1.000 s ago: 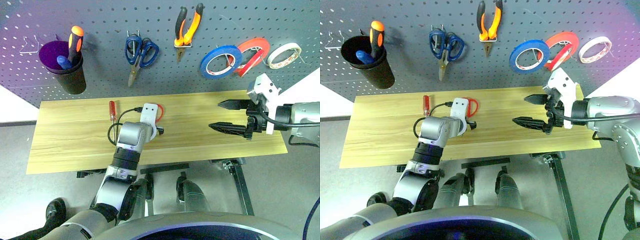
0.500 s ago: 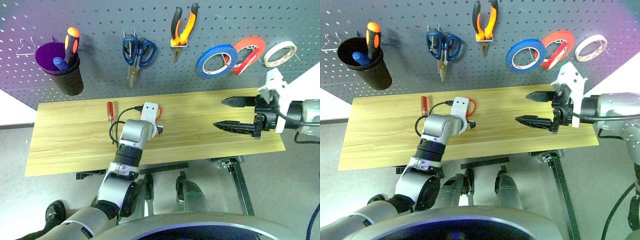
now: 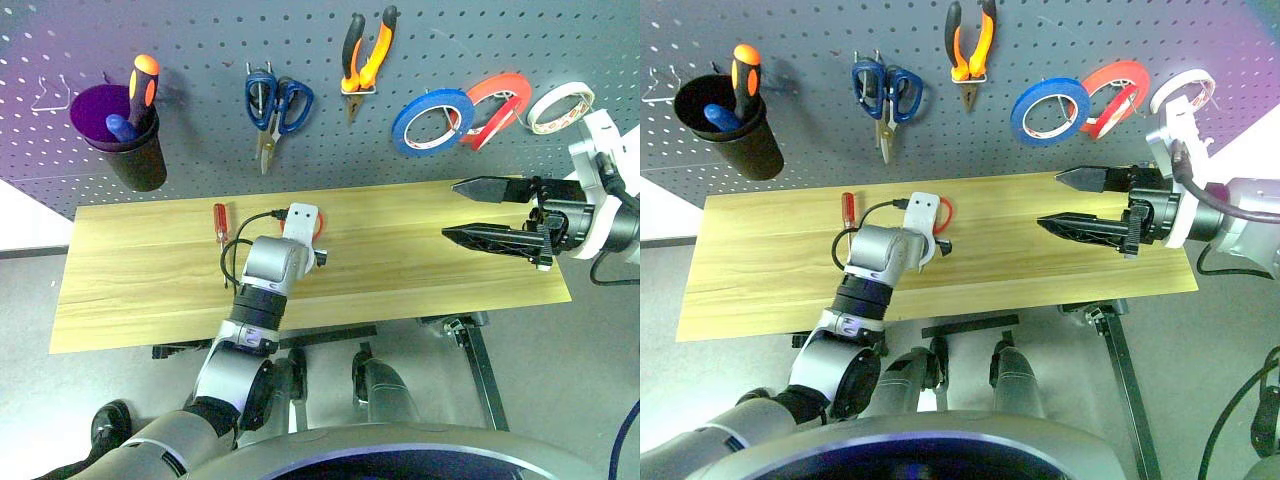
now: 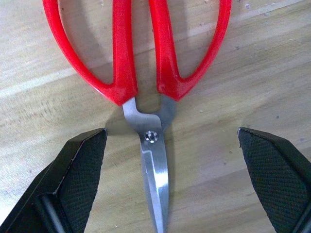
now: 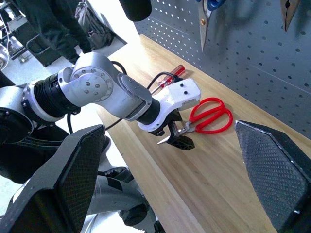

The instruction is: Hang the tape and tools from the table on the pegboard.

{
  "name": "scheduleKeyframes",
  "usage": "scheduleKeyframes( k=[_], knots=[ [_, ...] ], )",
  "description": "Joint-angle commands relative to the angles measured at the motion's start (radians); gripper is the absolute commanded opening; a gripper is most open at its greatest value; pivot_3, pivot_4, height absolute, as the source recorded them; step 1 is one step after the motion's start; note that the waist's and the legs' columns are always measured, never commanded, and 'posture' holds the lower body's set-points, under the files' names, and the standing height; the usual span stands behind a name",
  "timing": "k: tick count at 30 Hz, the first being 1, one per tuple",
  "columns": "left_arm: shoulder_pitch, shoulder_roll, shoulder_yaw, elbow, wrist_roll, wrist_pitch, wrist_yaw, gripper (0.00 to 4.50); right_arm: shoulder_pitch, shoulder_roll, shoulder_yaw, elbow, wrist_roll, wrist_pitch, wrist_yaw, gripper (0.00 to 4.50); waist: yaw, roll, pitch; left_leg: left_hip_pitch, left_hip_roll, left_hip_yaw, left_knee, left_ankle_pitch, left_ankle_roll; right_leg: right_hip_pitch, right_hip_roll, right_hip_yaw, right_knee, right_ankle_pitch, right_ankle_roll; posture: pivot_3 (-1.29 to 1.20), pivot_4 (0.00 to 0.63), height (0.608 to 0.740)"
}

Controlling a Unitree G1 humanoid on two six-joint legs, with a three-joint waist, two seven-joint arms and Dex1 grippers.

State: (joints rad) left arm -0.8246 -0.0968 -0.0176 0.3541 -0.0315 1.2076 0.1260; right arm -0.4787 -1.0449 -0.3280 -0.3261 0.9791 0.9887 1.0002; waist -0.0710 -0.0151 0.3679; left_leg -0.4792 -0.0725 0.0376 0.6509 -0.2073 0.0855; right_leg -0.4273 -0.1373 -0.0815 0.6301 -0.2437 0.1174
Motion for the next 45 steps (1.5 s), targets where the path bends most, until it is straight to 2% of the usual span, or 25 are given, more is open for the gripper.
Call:
scheduleKeyframes(
  k=[1,8,11,15,24,36,39,41,42,43,45],
  knots=[
    [0.009,0.007,-0.037,0.032,0.016,0.001,-0.02,4.5,-0.003,-0.016,-0.047,-0.02,0.023,-0.001,-0.009,4.47,0.0,0.0,0.0,0.0,0.0,0.0,0.0,0.0,0.0,0.0,0.0,0.0,0.0,0.0,0.0,-0.36,0.399,0.723],
    [0.011,0.032,-0.096,0.029,0.028,0.023,-0.067,4.5,-0.011,-0.013,-0.044,-0.01,0.019,-0.005,-0.036,4.47,0.0,0.0,0.0,0.0,0.0,0.0,-0.001,0.0,0.0,0.0,0.0,0.0,0.0,0.0,0.0,-0.36,0.399,0.723],
    [0.017,0.025,-0.066,0.027,0.01,0.038,-0.08,4.5,-0.022,-0.009,-0.039,-0.004,0.016,-0.008,-0.048,4.47,0.0,0.0,0.0,0.0,0.0,0.0,-0.001,0.0,0.0,0.0,0.0,0.0,-0.001,0.0,0.0,-0.36,0.4,0.723],
    [0.019,0.026,-0.061,0.021,0.023,0.042,-0.072,3.3,-0.027,-0.012,-0.031,-0.001,0.011,-0.016,-0.049,4.5,0.0,0.0,0.0,0.0,0.0,0.0,-0.001,0.0,0.0,0.0,0.0,0.0,-0.001,0.0,0.0,-0.36,0.402,0.723],
    [0.023,0.02,-0.044,0.014,0.037,0.067,-0.036,0.25,-0.051,-0.012,-0.017,0.013,0.0,-0.016,-0.055,4.5,0.0,0.0,0.0,0.0,0.0,0.0,-0.001,0.0,0.001,0.0,0.0,0.0,-0.001,0.0,0.0,-0.35,0.401,0.723],
    [0.061,0.028,-0.018,-0.061,0.034,0.084,-0.026,0.25,-0.061,0.005,-0.003,0.022,-0.021,-0.035,-0.044,4.5,0.0,0.0,0.0,0.0,0.0,0.001,-0.002,0.0,0.001,-0.001,0.0,0.0,-0.002,0.0,0.0,-0.34,0.394,0.723],
    [0.088,0.09,-0.112,-0.143,0.014,0.04,-0.132,0.25,-0.052,0.0,-0.003,0.026,-0.022,-0.043,-0.022,4.5,0.0,0.0,0.0,0.0,0.0,0.001,-0.002,0.0,0.0,-0.001,0.0,0.0,-0.002,0.0,0.0,-0.33,0.391,0.723],
    [0.105,0.116,-0.128,-0.196,-0.006,0.058,-0.174,0.25,-0.052,0.003,0.0,0.032,-0.031,-0.052,-0.02,4.5,0.0,0.001,0.0,0.0,0.0,0.001,-0.003,0.0,0.0,-0.001,0.0,0.0,-0.002,0.0,0.0,-0.33,0.388,0.723],
    [0.113,0.139,-0.15,-0.226,-0.012,0.047,-0.205,0.25,-0.054,0.005,0.0,0.036,-0.03,-0.053,-0.02,4.5,0.0,0.001,0.001,0.0,0.0,0.001,-0.003,0.0,0.0,-0.001,0.0,0.0,-0.002,0.0,0.0,-0.32,0.387,0.723],
    [0.132,0.177,-0.174,-0.267,-0.062,0.014,-0.307,0.25,-0.051,0.005,0.002,0.035,-0.033,-0.057,-0.016,4.5,0.001,0.001,0.001,-0.001,0.0,0.001,-0.003,0.0,0.0,-0.001,0.0,0.0,-0.002,0.0,0.0,-0.32,0.384,0.723],
    [0.156,0.233,-0.207,-0.334,-0.076,0.01,-0.361,0.25,-0.054,0.007,0.008,0.04,-0.037,-0.061,-0.015,4.5,0.001,0.002,0.001,-0.001,0.0,0.001,-0.003,0.0,-0.001,-0.002,0.0,0.0,-0.002,0.0,0.0,-0.31,0.382,0.723]
  ],
)
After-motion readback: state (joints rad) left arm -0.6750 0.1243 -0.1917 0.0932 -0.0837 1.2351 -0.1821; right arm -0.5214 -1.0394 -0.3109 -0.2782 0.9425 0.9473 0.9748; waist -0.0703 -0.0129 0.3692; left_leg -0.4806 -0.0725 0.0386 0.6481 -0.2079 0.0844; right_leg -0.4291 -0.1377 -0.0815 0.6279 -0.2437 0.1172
